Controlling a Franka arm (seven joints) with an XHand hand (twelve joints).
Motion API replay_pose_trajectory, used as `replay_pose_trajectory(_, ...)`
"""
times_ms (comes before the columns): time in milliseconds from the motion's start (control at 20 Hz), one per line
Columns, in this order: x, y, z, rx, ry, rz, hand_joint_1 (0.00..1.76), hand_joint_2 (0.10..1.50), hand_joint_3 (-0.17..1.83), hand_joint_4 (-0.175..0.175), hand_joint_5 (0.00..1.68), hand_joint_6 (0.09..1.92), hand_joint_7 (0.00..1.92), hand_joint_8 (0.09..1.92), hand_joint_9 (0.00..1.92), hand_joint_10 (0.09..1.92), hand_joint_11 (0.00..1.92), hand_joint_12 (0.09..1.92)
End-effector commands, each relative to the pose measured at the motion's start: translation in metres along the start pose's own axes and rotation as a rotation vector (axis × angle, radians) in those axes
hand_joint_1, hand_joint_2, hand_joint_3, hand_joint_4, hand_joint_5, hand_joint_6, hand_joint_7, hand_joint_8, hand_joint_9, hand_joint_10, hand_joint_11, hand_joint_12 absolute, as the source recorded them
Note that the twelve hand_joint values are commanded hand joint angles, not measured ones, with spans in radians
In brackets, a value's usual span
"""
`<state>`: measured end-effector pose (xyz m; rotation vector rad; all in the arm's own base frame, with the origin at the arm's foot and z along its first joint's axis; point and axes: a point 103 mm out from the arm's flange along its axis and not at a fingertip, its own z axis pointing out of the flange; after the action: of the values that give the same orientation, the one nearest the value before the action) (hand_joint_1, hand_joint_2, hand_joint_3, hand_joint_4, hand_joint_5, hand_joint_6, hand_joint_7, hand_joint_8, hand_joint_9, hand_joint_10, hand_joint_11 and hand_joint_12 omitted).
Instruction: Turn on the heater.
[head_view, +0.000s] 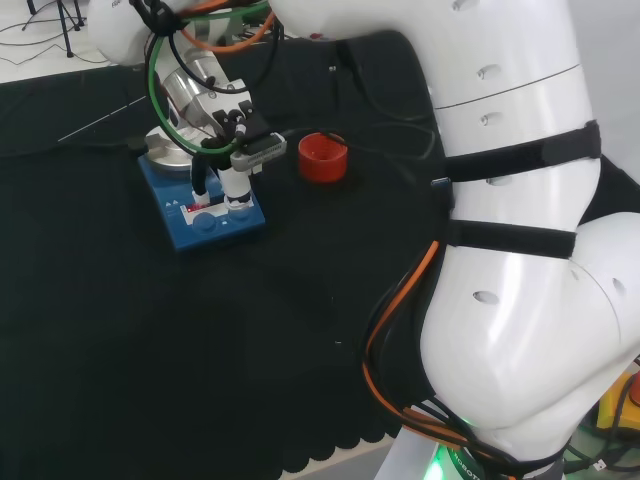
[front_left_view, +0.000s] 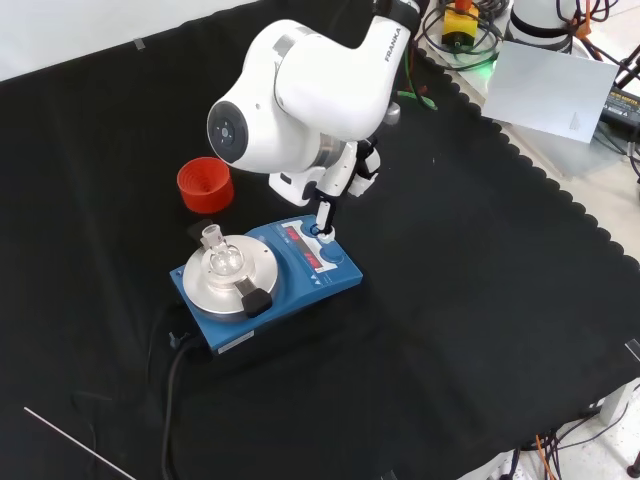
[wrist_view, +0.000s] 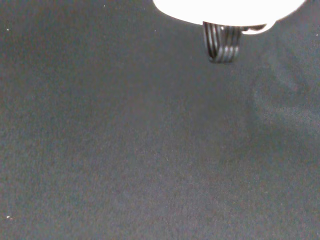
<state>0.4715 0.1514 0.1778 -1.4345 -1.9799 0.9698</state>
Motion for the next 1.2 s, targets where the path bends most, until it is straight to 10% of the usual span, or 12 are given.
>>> replay_pose_trajectory(50, -0.0021, 0.0048, 0.0046, 0.007, 0.007, -0.001, 1.5, 0.62, 1.14, -0.022, 0.32, 0.44, 1.84, 1.8, 1.92, 1.8, 1.92, 1.73)
replay_pose_trajectory(1200, -0.0032, 0.0099, 0.0115, 0.025, 0.007, -0.01, 1.5, 0.62, 1.15, -0.022, 0.32, 0.44, 1.84, 1.8, 1.92, 1.8, 1.92, 1.72)
